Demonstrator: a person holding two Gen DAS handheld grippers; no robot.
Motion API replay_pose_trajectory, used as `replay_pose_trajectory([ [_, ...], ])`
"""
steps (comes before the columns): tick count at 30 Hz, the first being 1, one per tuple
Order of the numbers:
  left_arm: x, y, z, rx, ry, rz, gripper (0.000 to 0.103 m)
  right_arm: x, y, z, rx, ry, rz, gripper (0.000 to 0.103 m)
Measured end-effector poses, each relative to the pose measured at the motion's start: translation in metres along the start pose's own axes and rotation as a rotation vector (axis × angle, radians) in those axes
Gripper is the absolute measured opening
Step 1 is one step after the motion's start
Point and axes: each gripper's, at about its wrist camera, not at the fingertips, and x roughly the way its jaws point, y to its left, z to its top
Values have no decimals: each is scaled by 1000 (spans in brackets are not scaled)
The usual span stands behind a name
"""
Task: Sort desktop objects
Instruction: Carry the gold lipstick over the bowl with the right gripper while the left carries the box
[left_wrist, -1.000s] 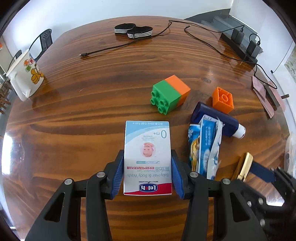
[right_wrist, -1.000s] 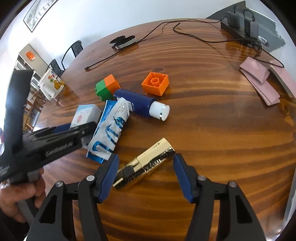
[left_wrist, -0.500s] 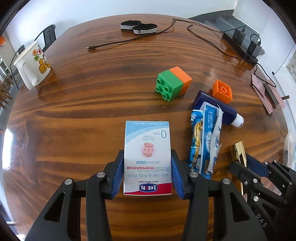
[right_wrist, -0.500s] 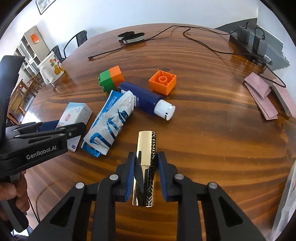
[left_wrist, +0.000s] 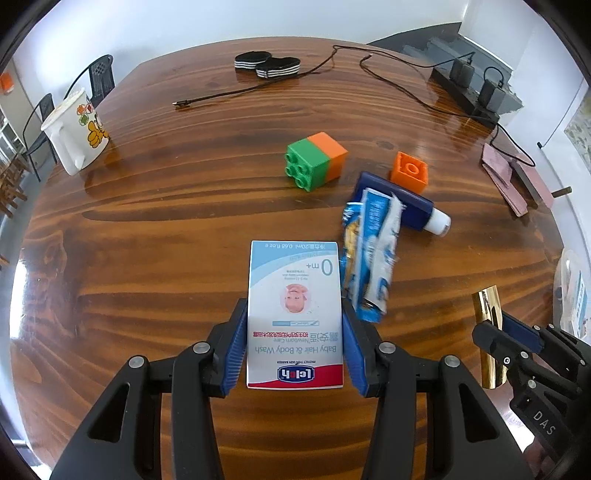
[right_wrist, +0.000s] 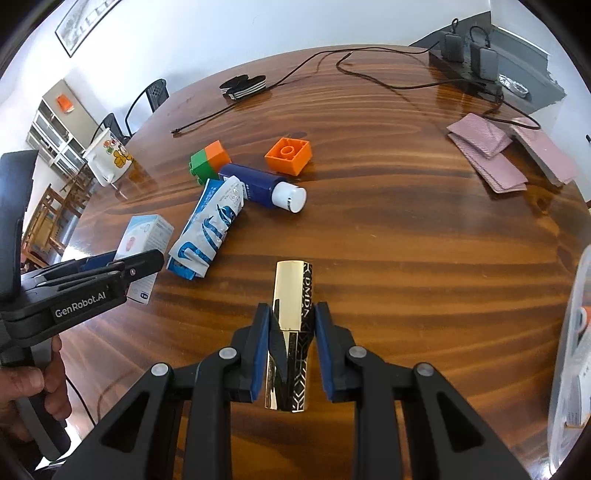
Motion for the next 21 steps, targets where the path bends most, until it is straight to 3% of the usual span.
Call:
replay_pose_trajectory([
  [21,-29,-79,-10,94,-47,-10,50,-52,-56,-23,62,-66,-6,27],
])
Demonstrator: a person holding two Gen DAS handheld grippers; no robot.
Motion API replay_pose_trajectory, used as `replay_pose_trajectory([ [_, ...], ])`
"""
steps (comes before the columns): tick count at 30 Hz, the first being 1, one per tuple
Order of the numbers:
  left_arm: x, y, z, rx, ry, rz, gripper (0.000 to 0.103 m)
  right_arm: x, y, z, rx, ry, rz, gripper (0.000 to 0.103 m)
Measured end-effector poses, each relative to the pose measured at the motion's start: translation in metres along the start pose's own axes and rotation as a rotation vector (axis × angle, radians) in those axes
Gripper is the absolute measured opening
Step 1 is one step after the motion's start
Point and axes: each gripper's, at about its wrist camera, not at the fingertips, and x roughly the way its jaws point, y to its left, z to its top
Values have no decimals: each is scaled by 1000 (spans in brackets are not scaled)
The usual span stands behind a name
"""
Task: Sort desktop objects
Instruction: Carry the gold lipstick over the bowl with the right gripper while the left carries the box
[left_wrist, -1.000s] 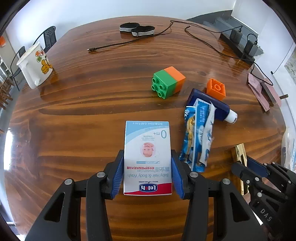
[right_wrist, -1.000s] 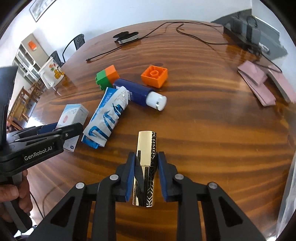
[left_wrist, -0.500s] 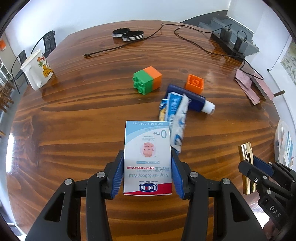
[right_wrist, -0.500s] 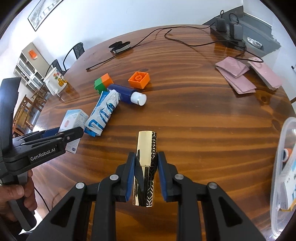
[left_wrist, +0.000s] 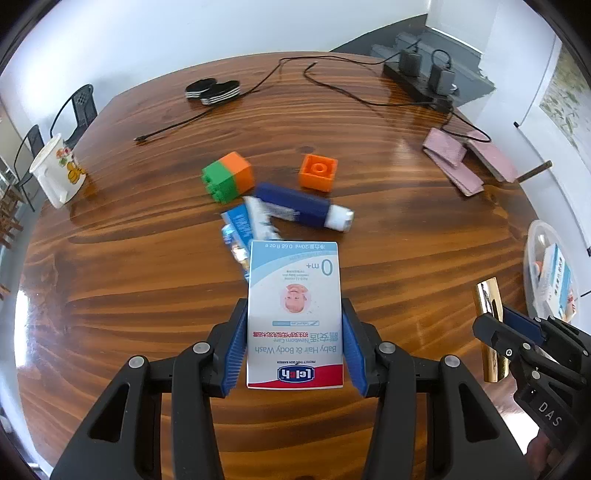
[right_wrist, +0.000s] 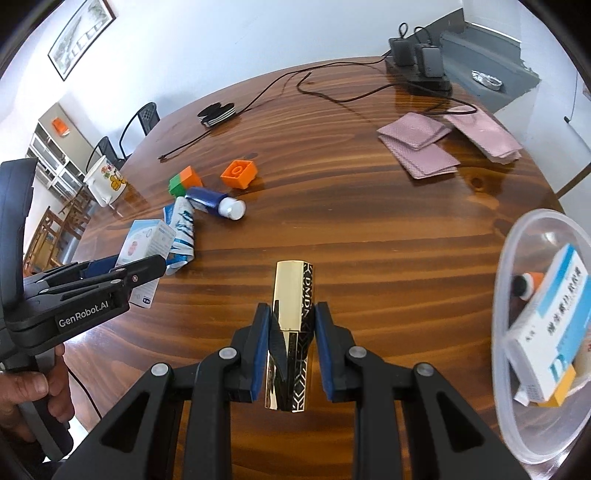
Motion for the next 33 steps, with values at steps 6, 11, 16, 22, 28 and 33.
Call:
replay_pose_trajectory([
  [6,-3,-28,-2,31,-8,-21,50,-14,-20,-4,17,-18,-17,27],
  [11,-6,-57,-1,60,-12,-54,50,-30,-41,-6,31,-46,-40,27],
  [16,-9,-84,2,84,-25,-80,50,-50,-68,-10,60,-82,-71,27],
  [22,-14,-121,4,118,-41,-111,50,-75,-105,-18,109,-119,-109,27],
  [28,-17,-158,5,155,-54,-149,50,-97,-143,-31,163,-140,-153,27],
  [33,-21,-192,3,194,-61,-189,50,-111,-169,-44,204,-147,-187,27],
])
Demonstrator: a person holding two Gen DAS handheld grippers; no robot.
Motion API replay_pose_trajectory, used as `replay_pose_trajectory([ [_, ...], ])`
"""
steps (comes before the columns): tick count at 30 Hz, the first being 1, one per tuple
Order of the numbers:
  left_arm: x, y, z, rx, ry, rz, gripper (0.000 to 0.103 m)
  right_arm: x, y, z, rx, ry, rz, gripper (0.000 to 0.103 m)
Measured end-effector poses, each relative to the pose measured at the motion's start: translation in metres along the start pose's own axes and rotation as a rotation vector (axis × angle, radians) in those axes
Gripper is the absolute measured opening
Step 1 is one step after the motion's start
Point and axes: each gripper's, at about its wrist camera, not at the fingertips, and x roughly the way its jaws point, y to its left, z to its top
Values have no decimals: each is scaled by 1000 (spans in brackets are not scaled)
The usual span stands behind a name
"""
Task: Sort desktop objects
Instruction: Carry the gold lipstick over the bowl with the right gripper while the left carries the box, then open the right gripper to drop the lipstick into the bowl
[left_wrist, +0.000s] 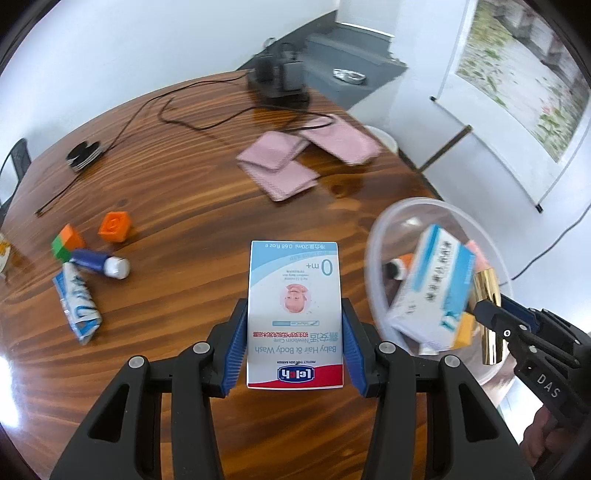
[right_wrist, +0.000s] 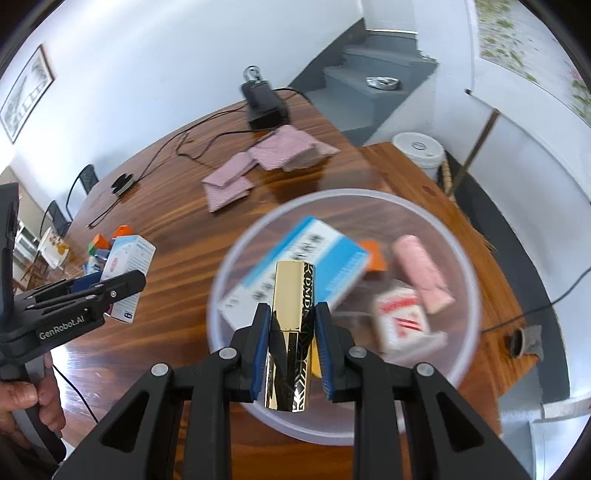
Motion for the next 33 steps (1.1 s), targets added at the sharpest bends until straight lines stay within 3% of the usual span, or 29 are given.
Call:
replay_pose_trajectory([
  [12,-1,-49,6,71,-27,-53,50,-2,-44,-12,63,42,-18,27],
  [33,0,-40,7,46,-17,-20,50,29,-41,-7,34,102,39,27],
])
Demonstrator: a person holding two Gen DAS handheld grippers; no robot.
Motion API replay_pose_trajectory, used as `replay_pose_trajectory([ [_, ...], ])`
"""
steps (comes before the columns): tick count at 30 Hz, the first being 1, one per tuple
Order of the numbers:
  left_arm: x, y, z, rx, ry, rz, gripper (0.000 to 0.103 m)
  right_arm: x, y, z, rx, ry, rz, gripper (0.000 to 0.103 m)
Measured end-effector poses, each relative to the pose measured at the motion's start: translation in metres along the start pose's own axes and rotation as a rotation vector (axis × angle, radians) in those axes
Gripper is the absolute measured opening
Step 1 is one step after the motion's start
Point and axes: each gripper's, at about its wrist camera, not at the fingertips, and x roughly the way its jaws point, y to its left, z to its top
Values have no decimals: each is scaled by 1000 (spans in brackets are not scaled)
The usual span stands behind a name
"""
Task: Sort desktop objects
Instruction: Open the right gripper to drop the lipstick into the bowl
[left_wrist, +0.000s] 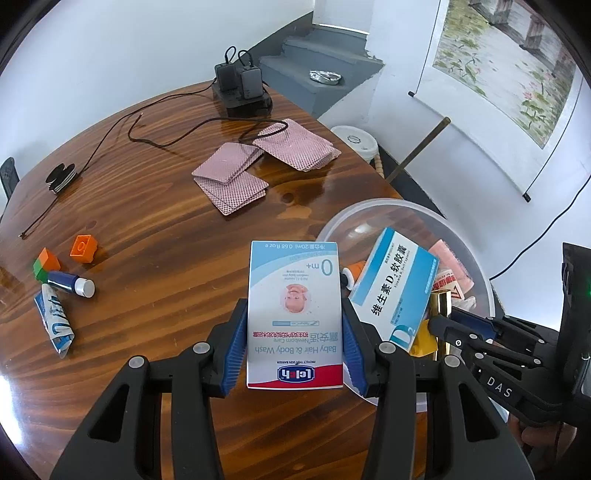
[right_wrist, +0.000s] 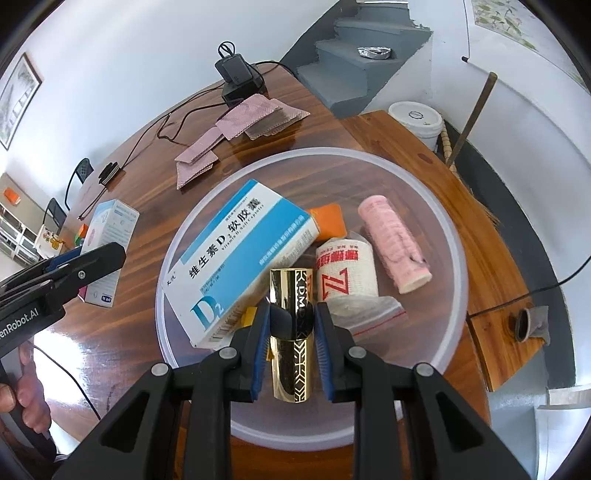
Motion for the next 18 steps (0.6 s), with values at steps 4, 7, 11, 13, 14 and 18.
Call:
replay_pose_trajectory([
  [4,1,2,4,-2,-1,-6,50,0,0,5,6,-9,4,28],
  [7,3,-2,6,7,5,-16,50,-3,-1,8,8,-31,-6,31],
  [11,5,-13,8,34,9,-42,50,-10,-2,8,6,-65,-21,47],
  [13,4,-19,9,49,9,-59,50,-16,-4,8,12,-93,-43,53],
  [14,4,-22,10,55,9,-67,50,-18,-5,9,15,-102,-51,53],
  [18,4,-36,11,77,20,-129,50,-26,-11,7,35,-132,-86,53],
])
